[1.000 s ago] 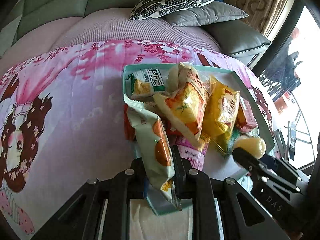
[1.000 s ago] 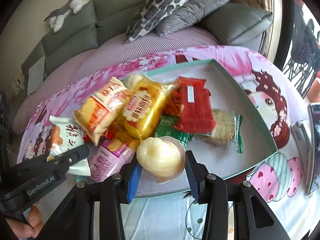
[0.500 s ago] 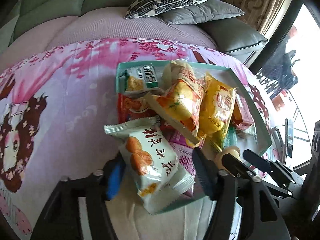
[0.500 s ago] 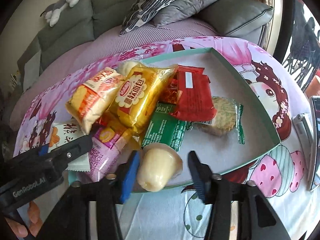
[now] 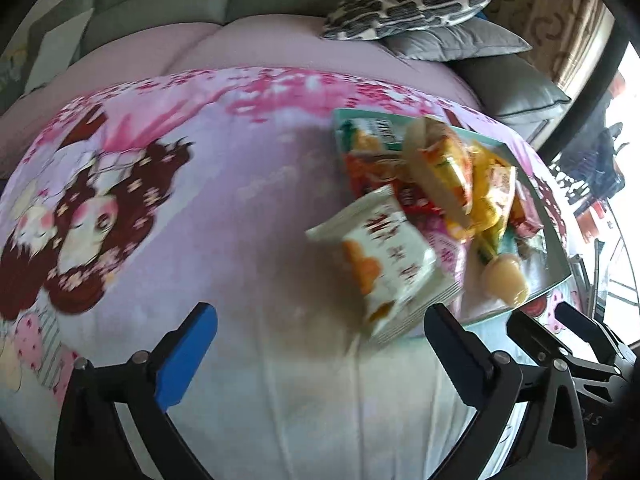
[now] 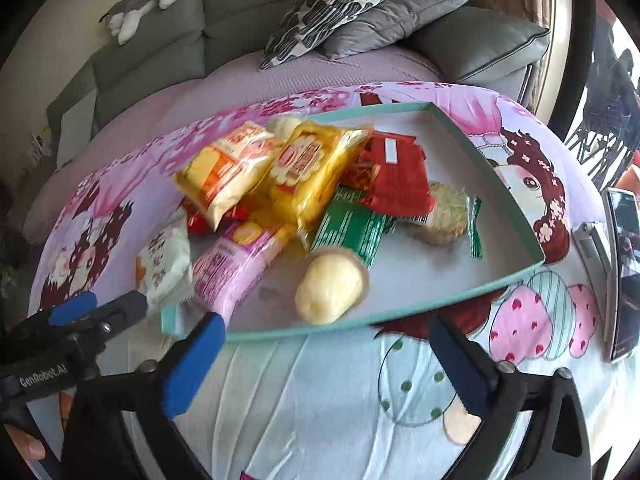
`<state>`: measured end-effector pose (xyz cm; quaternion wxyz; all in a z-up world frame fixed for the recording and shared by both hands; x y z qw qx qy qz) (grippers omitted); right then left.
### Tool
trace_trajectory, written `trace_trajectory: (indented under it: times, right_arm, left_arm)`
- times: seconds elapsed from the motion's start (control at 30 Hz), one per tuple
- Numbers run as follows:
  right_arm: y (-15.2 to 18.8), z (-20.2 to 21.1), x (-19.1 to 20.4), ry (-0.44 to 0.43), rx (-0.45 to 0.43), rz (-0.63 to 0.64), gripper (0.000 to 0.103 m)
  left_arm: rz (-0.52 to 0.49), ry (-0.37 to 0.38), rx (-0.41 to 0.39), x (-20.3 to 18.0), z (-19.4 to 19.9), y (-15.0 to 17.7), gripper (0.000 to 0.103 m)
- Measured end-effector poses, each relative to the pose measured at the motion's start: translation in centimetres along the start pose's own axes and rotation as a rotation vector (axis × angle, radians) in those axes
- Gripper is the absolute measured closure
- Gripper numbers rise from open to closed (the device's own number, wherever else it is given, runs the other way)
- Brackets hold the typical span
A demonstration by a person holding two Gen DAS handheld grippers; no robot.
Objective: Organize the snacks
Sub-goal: 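Withdraw both tools from the tray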
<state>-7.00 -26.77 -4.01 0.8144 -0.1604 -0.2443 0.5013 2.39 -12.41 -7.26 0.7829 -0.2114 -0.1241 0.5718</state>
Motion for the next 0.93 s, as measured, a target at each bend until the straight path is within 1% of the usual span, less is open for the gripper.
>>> trace_trajectory:
  times: [0.13, 0.3, 0.47, 0.57, 0.63, 0.7, 0.87, 0.93]
  right_arm:
    - [1.1, 0.2, 0.7, 0.002, 0.012, 0.017, 0.000]
    - [1.7, 0.5, 1.4, 0.000, 0.022, 0.030, 0.000]
    - [1.9, 0.7, 2.0, -0.001, 0.021, 0.042, 0.000]
    - [1.9, 0.9, 2.3, 0.000, 0.021, 0.047, 0.000]
    - [1.9, 0.9, 2.4, 0.002, 0.022, 0.048, 0.000]
    - [1.9, 0.9, 2.4, 0.002, 0.022, 0.048, 0.000]
    - [1.8, 0.8, 2.3, 0.007, 0.026, 0.041, 0.000]
    - [1.8, 0.8, 2.2, 0.005, 0.027, 0.036, 0.000]
  left_arm:
    - [0.017, -0.045, 0.000, 1.6, 0.5, 0.7, 0.000]
    - [-0.016, -0.141, -0.008, 2.8, 1.1, 1.5, 0.000]
    - [-0.028, -0.226, -0.019, 3.5, 1.7, 2.4, 0.000]
    - [-0.020, -0.241, -0.038, 3.8, 2.1, 2.7, 0.000]
    - [-0.011, -0.258, -0.034, 4.0, 2.2, 2.7, 0.000]
    - [-0.013, -0.306, -0.031, 4.4, 2.2, 2.7, 0.000]
    - [-0.012, -0.298, -0.028, 4.3, 2.1, 2.8, 0.000]
    - [-0.021, -0.277, -0.018, 4.0, 1.8, 2.9, 0.000]
Point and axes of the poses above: each gripper's, at about its wrist camera, not at the fingertips, and z roughly against the way its jaws point, x to its left, y to its underside, the point moved 8 cm from there along -z, roughly the way its jaws point, and after that the axes turned 9 degrees about -y, right-handed, at the moved point
